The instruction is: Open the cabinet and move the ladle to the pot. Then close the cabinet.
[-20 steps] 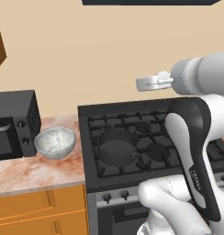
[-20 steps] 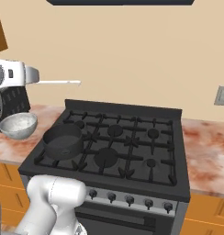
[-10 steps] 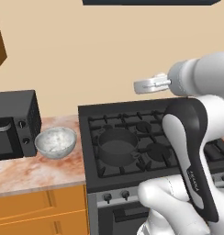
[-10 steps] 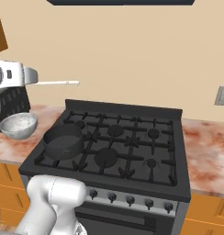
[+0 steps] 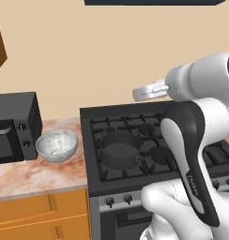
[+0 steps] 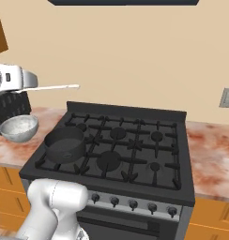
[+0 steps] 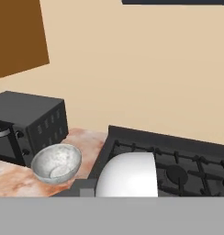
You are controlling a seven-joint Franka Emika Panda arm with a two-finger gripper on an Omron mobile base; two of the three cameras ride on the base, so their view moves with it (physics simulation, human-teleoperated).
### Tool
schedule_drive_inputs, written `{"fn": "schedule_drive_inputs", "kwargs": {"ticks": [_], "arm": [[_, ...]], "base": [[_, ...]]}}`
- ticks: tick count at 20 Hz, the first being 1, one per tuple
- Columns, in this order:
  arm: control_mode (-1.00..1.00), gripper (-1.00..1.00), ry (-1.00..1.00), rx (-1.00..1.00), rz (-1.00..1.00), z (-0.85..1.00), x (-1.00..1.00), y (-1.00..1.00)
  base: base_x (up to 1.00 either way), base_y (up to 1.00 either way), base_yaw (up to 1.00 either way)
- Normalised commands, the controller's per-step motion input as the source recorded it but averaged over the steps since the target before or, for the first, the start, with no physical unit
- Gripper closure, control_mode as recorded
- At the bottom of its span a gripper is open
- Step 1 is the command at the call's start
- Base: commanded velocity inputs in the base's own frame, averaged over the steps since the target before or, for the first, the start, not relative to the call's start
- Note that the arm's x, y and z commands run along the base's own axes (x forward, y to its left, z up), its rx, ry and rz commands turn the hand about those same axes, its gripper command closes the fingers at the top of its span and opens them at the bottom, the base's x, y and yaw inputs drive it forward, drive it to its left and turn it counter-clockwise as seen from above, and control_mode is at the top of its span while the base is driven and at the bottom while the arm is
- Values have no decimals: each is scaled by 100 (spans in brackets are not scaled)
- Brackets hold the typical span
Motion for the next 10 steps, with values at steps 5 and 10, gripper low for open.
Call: {"fn": "schedule_drive_inputs", "kwargs": {"ticks": [5, 10], "arm": [[-100, 100, 11, -2, 0, -22, 17, 0], [-100, 100, 8, -5, 0, -37, 24, 0]], "base": [[0, 0, 0], [0, 0, 0]]}}
